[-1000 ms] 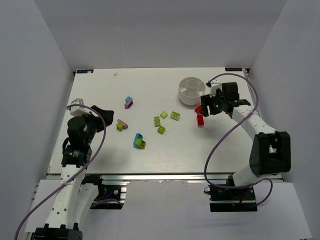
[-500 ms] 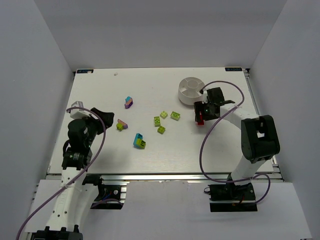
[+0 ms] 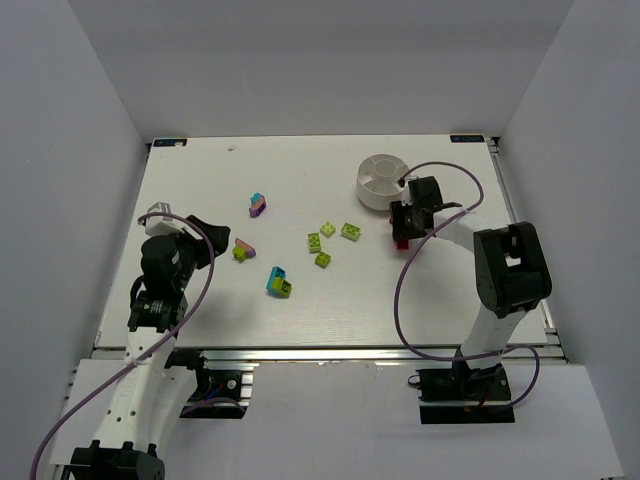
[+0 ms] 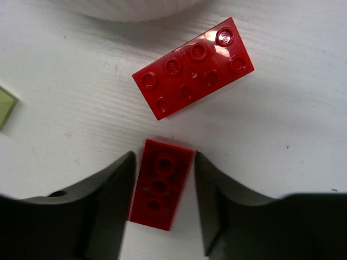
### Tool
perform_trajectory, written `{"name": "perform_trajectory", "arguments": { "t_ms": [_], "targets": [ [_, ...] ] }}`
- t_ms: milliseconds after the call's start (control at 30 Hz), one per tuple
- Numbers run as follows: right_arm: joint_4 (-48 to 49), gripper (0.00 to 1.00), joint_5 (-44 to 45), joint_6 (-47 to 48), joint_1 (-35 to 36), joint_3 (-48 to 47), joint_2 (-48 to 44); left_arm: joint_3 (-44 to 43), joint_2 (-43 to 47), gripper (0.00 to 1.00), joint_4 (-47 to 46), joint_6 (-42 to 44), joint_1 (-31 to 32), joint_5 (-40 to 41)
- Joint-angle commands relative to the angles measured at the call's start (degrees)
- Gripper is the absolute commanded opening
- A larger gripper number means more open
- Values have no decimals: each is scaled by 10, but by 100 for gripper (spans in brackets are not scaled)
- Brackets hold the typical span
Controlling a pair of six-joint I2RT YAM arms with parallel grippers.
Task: Sort the legos into containers by color
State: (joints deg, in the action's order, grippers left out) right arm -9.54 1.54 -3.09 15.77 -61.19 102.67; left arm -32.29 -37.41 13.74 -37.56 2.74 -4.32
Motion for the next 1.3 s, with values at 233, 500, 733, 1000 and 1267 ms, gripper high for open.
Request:
{"name": "perform_trajectory", "arguments": {
  "t_ms": [233,500,733,1000,1267],
  "targets": [
    [29,12,-10,27,1,10,-34,7,-5,77,-39,-3,-1,-3],
    [88,0,-328,190,-77,37,-197,5,-24,77,-78,-10,0,-15],
    [323,0,-512,96,-148,-11,-108,2,-47,77,-100,-12,0,-31],
    [400,0,-435,-96,-152,-135,21,0,-47,77,-93,-12,0,-22],
    [370,0,-253,-198,-149,-187,67,0,-48,77,-92,-22,0,-12]
  ]
}}
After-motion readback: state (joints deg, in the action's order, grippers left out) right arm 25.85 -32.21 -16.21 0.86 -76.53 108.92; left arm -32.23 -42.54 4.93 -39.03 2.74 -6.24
